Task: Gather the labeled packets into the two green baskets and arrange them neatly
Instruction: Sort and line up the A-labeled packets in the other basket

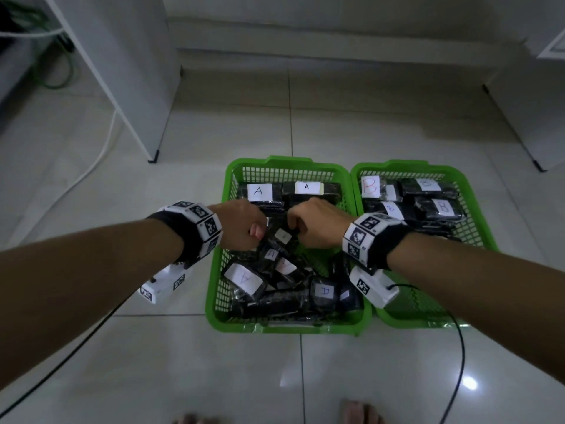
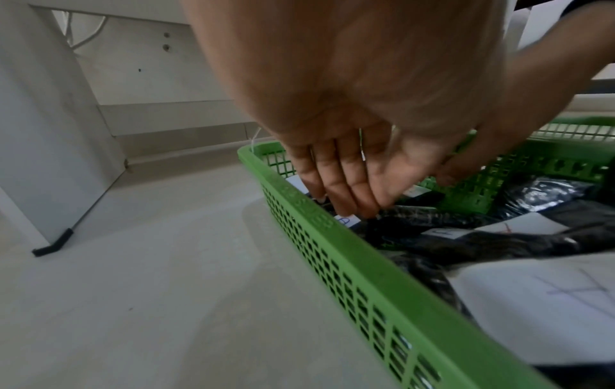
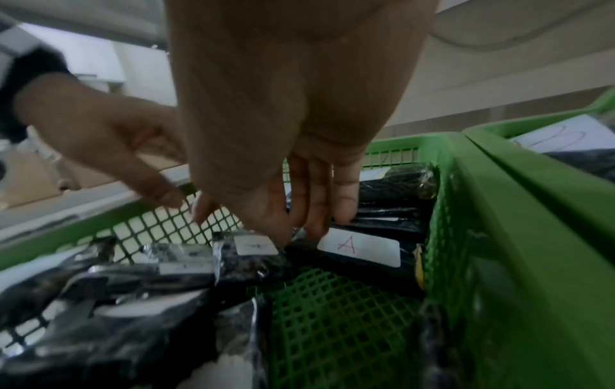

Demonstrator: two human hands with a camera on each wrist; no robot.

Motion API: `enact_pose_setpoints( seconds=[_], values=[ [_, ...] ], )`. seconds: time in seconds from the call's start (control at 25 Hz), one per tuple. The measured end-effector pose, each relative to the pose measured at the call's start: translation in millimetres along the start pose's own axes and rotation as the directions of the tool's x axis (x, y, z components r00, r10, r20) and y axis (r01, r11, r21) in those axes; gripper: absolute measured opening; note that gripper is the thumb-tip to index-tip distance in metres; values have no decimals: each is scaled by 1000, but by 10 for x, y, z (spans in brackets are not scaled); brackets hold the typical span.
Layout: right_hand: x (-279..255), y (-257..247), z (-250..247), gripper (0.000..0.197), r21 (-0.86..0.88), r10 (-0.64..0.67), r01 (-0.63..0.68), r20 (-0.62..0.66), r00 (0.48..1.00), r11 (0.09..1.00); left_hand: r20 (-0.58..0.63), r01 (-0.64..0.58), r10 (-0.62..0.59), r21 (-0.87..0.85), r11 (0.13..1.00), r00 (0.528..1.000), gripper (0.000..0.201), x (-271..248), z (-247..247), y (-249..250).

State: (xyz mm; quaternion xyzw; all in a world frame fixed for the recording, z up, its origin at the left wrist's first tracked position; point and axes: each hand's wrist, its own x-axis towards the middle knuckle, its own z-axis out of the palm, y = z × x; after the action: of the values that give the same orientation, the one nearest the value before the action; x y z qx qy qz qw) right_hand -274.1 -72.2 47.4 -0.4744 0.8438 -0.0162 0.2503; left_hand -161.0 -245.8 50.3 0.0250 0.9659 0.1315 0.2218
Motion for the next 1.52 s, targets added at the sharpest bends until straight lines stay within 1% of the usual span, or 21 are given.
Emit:
enact_pose_setpoints(
  seconds=[0.04, 0.12, 0.16, 0.2, 0.28, 0.4, 0.44, 0.52, 0.56, 0.64, 0.72, 0.8, 0.88, 1.0, 1.08, 1.2, 1.24, 1.32, 1.36, 1.4, 1.52],
  values=[
    [-21, -2, -20, 8, 32, 11, -11, 16, 1000, 999, 31, -12, 12, -2, 1000, 999, 19, -16, 3, 30],
    [-75, -57, 75, 44, 85, -4, -7, 135, 991, 996, 108, -21, 21, -7, 1000, 994, 18, -92, 33, 86],
    [-100, -97, 155, 56, 67, -19, 6, 192, 981, 998, 132, -15, 16, -7, 1000, 991, 23, -121, 46, 93],
    [-145, -150, 239, 62, 22, -44, 40, 216, 975, 999, 140, -6, 8, -15, 1000, 990, 31, -153, 72, 104],
    [-174, -190, 361, 59, -23, -46, 52, 213, 976, 998, 132, 19, -19, -4, 1000, 991, 45, -189, 132, 125],
    [-229, -202, 239, 52, -56, -29, 43, 232, 972, 998, 131, 107, -118, 88, 990, 984, 56, -211, 219, 264],
    [-280, -205, 163, 50, -111, -42, 69, 225, 973, 991, 122, 154, -164, 83, 985, 979, 54, -220, 239, 334],
    [-445, -233, 43, 39, -238, -128, 166, 165, 978, 957, 93, 223, -230, 77, 972, 969, 44, -267, 303, 444],
    [-555, -253, 20, 33, -243, -177, 210, 151, 973, 947, 69, 245, -249, 61, 968, 966, 39, -297, 344, 471],
    [-760, -280, 98, 24, -147, -239, 261, 151, 959, 954, -4, 272, -272, -3, 962, 962, 32, -361, 409, 481],
    [-900, -304, 311, 24, -53, -257, 264, 109, 960, 963, -72, 262, -267, -66, 963, 961, 32, -406, 483, 462],
    [-910, -317, 579, 36, -19, -234, 235, 67, 970, 972, -119, 268, -283, -128, 955, 952, 33, -416, 602, 439],
    [-869, -320, 770, 45, 40, -160, 159, 35, 986, 987, -165, 298, -325, -169, 939, 931, 39, -390, 752, 453],
    [-840, -247, 909, 41, 208, -134, 146, -71, 988, 967, -247, 343, -391, -216, 914, 887, 43, -359, 883, 521],
    [-858, -196, 954, 38, 335, -133, 194, -196, 971, 922, -278, 337, -444, -357, 871, 852, 33, -342, 846, 523],
    [-877, -201, 999, 33, 425, -124, 279, -356, 926, 861, -247, 284, -495, -578, 765, 833, 13, -341, 777, 496],
    [-872, -214, 995, 33, 449, -109, 301, -405, 908, 841, -227, 268, -520, -653, 708, 823, 9, -332, 742, 489],
    [-846, -241, 925, 34, 518, -67, 359, -498, 864, 776, -196, 213, -594, -809, 548, 780, 5, -304, 665, 498],
    [-817, -247, 856, 33, 578, -31, 382, -524, 851, 721, -198, 169, -631, -865, 472, 750, 7, -273, 624, 512],
    [-786, -243, 771, 31, 652, 23, 386, -526, 850, 652, -212, 120, -655, -898, 423, 725, 9, -237, 582, 519],
    [-701, -146, 510, 32, 843, 205, 321, -439, 875, 432, -239, 4, -682, -942, 334, 692, 19, -124, 469, 537]
  ],
)
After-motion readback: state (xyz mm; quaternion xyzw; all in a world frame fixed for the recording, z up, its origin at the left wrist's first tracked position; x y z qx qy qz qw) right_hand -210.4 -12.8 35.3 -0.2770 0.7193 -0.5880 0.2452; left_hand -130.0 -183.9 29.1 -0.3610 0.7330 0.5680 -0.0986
